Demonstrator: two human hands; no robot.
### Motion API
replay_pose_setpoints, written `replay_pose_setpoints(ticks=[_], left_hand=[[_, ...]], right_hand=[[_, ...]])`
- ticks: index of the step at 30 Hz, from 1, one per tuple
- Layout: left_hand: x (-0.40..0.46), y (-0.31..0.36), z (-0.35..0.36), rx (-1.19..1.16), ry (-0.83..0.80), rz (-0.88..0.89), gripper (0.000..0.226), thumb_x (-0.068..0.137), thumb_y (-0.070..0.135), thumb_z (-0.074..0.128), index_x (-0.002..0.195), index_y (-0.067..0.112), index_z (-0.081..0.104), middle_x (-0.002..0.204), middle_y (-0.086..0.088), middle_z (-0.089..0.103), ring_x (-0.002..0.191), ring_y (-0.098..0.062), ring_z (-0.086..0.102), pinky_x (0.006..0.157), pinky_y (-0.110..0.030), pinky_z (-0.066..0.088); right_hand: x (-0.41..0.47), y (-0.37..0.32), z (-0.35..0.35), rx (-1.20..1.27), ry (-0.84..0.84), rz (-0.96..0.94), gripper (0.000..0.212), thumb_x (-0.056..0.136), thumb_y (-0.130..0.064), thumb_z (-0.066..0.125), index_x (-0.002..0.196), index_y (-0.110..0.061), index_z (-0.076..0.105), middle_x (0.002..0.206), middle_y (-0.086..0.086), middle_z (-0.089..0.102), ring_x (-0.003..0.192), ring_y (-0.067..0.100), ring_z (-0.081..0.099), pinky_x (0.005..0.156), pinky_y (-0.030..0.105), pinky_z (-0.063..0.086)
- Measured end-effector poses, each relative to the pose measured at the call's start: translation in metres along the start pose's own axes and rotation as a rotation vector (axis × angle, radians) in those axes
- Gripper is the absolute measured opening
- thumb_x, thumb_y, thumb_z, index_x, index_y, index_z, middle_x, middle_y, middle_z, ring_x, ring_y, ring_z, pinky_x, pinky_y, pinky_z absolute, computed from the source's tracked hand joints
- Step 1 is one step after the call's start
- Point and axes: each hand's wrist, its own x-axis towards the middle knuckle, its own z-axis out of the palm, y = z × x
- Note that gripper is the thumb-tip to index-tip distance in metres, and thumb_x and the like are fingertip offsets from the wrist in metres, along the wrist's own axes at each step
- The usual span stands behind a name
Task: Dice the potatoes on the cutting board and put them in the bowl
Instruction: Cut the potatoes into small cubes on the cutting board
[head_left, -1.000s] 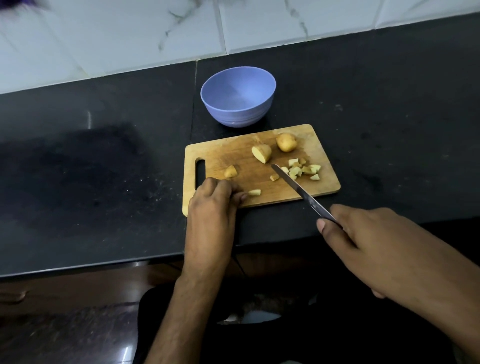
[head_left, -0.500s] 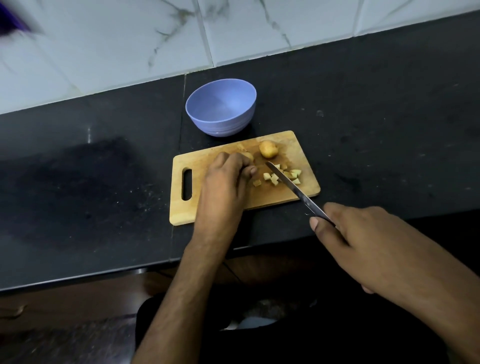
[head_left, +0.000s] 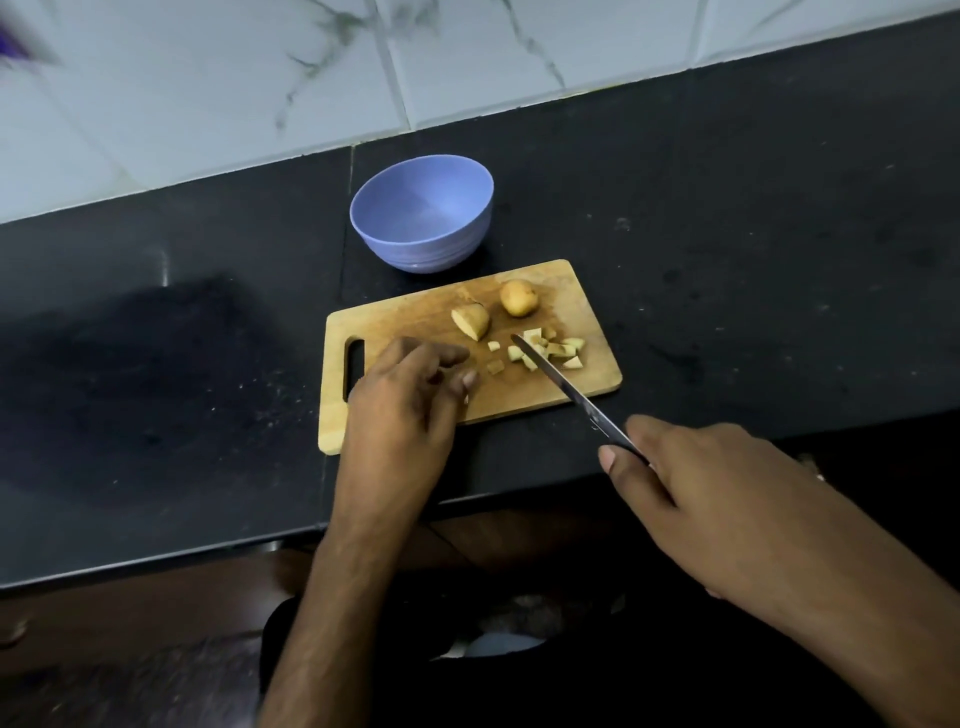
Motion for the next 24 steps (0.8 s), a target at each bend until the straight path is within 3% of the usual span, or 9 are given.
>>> replay_pose_setpoints(ticks=[6,12,16,24], left_hand=[[-0.013,-0.019,-0.007,0.035,-0.073,-0.006,0.014,0.089,0.027,0.076,0.101,0.019,0.075,0.103,0.009,0.061,0.099,-0.008,0.061,0.076,-0.011,0.046],[-0.014,-0.023,-0.003,0.018,0.018,-0.078,0.011,0.086,0.029,0.078,0.084,0.022,0.069,0.09,0.008,0.058,0.084,-0.01,0.058,0.066,-0.013,0.043],[-0.018,-0.023,-0.001,0.036,0.041,-0.074,0.011,0.087,0.029,0.076,0.089,0.021,0.069,0.093,0.008,0.056,0.087,-0.01,0.057,0.071,-0.012,0.043],[-0.022,-0.028,-0.006,-0.04,0.002,-0.023,0.013,0.086,0.021,0.077,0.096,0.017,0.07,0.1,0.008,0.056,0.098,-0.015,0.06,0.08,-0.034,0.055]], right_hand=[[0.004,-0.012,0.016,0.02,0.011,-0.074,0.037,0.1,-0.056,0.024,0.074,-0.03,0.033,0.063,-0.005,0.052,0.051,0.006,0.05,0.049,0.02,0.035],[0.003,-0.027,0.027,0.037,0.029,-0.097,0.038,0.099,-0.057,0.023,0.073,-0.03,0.032,0.063,-0.005,0.051,0.052,0.007,0.049,0.05,0.02,0.033],[0.002,-0.032,0.035,0.047,0.022,-0.096,0.038,0.099,-0.057,0.022,0.072,-0.031,0.029,0.064,-0.006,0.052,0.053,0.007,0.052,0.049,0.02,0.034],[0.001,-0.041,0.039,0.027,0.015,-0.098,0.037,0.098,-0.059,0.021,0.074,-0.032,0.031,0.063,-0.004,0.054,0.053,0.008,0.054,0.05,0.023,0.04]])
